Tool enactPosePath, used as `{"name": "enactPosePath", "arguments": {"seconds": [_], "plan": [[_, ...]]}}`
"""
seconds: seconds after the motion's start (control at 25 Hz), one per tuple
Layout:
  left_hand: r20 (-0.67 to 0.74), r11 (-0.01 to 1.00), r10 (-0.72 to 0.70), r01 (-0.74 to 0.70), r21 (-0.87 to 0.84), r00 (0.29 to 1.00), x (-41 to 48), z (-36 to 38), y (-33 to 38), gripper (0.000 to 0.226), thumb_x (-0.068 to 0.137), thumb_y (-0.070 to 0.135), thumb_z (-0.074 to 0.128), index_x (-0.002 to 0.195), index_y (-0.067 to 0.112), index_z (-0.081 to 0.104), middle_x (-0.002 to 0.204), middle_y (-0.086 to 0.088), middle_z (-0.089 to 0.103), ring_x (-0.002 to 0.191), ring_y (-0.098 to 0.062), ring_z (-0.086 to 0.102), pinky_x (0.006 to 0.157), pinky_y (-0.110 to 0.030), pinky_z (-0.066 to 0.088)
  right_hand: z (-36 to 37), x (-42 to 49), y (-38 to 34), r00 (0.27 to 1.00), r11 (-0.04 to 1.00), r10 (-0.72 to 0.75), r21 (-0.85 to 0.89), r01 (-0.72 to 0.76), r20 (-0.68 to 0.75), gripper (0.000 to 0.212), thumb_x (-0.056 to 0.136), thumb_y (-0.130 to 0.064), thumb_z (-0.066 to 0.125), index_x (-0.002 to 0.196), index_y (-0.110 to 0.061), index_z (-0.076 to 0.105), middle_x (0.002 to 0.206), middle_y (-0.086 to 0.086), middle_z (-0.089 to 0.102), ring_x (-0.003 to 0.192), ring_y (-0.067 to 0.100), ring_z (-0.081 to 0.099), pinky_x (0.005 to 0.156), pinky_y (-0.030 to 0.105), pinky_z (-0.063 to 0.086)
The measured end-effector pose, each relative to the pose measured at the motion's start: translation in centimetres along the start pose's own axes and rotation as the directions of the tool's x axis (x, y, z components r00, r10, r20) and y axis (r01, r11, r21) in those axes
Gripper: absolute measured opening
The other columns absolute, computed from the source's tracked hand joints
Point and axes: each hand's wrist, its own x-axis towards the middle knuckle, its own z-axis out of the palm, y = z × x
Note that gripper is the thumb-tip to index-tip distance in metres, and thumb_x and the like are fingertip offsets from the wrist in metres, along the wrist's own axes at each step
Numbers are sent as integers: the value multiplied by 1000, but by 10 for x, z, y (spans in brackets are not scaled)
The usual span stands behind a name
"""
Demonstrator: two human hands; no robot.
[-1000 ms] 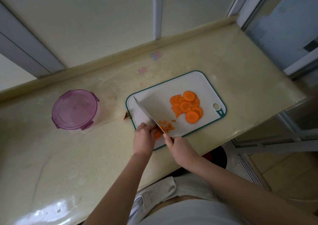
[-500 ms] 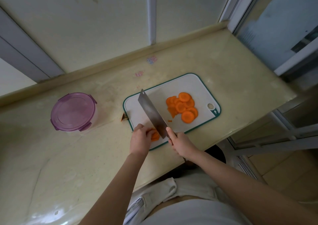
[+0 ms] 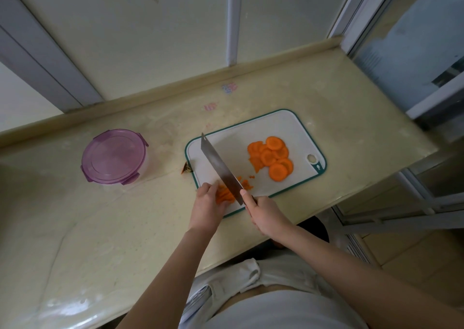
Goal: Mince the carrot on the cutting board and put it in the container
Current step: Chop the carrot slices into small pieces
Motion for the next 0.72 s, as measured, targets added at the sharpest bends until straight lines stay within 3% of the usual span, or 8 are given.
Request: {"name": "enactPosePath", "arguments": {"seconds": [0.12,0.36,0.44,0.56,0.6,0.72], "plan": [[-21,1000,19,-18,15,1000,-1,2,1,31,83,16,67,112,8,61,99,-5,49,96,-22,48,82,-22,40,5,1,2,1000,996,-6,-87,5,-16,62,98,-51,34,51,-11,39,50,1,44,50,17,47,59,31,40],[-47,994,70,-66,82,996,-4,6,2,22,84,11,65,106,4,63,93,-10,50,91,-24,46,74,-24,39,12,6,-3,999,979,43,-199,-46,-23,59,98,-52,33,55,-12,37,53,2,43,49,15,42,46,25,29],[-49,993,75,-70,95,996,-3,7,1,21,84,10,64,104,4,63,91,-10,50,90,-24,46,74,-26,42,12,9,-6,999,975,33,-220,-33,-5,59,98,-53,32,58,-11,40,57,3,45,52,18,45,48,26,34],[-32,988,95,-90,126,995,-2,7,-1,23,84,8,64,106,6,63,92,-10,50,90,-23,47,75,-29,46,17,9,-6,999,939,-23,-341,35,39,54,100,-47,30,89,-5,60,73,12,57,72,29,58,67,35,48],[-27,987,97,-92,135,995,-2,7,-1,23,84,8,64,107,7,62,92,-9,51,90,-23,48,75,-27,45,20,9,-3,999,935,-36,-353,41,22,54,100,-48,30,89,-4,61,72,11,56,71,28,58,68,36,48],[-53,987,96,-88,132,994,-3,8,0,20,80,6,67,100,6,64,87,-9,51,85,-23,50,69,-23,41,16,14,3,1000,969,-28,-245,26,-8,58,98,-51,31,59,-10,46,56,3,49,54,17,49,56,30,41]]}}
